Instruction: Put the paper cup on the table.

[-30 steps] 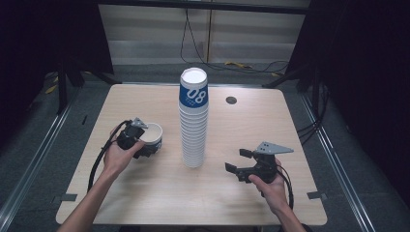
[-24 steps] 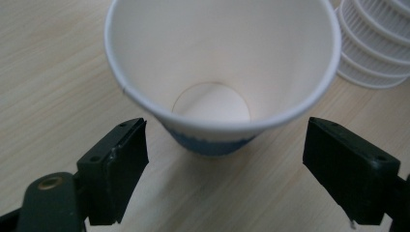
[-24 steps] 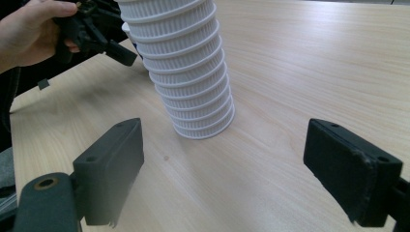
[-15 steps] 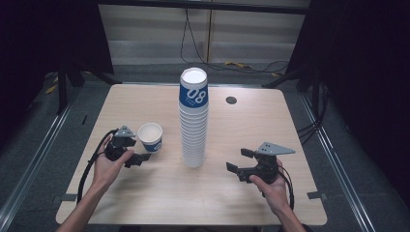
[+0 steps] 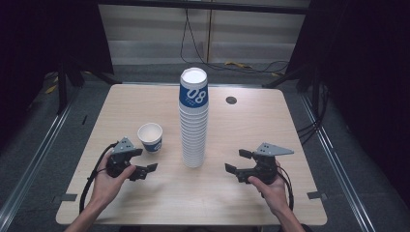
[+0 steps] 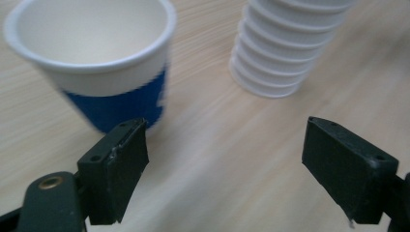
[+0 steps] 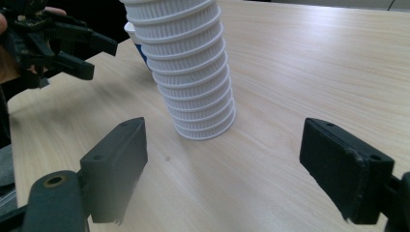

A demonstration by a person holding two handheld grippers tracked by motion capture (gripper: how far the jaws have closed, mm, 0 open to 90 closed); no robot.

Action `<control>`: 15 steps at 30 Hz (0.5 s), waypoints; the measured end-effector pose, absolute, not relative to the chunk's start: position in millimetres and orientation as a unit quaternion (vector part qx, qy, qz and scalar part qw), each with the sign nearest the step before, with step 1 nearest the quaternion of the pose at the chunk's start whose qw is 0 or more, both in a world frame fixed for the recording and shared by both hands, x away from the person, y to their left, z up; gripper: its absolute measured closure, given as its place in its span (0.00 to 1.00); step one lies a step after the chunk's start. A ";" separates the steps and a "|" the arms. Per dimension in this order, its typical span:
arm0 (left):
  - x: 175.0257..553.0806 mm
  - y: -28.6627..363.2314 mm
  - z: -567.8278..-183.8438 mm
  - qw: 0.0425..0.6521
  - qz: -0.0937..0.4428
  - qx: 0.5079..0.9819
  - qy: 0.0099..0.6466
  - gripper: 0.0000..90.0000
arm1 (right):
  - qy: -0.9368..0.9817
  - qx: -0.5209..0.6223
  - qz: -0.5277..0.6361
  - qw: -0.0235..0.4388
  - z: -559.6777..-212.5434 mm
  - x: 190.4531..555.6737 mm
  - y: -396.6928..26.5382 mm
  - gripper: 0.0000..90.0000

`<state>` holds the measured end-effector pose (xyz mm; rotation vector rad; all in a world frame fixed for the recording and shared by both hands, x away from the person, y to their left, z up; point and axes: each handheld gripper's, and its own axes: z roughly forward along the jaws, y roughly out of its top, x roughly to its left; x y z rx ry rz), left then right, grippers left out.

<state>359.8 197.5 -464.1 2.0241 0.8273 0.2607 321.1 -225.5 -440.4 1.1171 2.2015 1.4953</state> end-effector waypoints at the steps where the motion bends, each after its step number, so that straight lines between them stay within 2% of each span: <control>1: 356.6 194.4 -464.3 0.454 0.108 0.820 0.332 0.18 | 0.757 0.383 0.515 0.126 -440.3 320.9 -225.4 0.20; 10: 335.4 174.2 -466.4 0.504 0.072 0.802 0.312 0.18 | 0.759 0.377 0.516 0.127 -437.9 320.7 -221.9 0.20; 15: 329.3 169.5 -475.6 0.514 0.076 0.800 0.300 0.18 | 0.764 0.371 0.511 0.132 -437.1 316.4 -219.4 0.19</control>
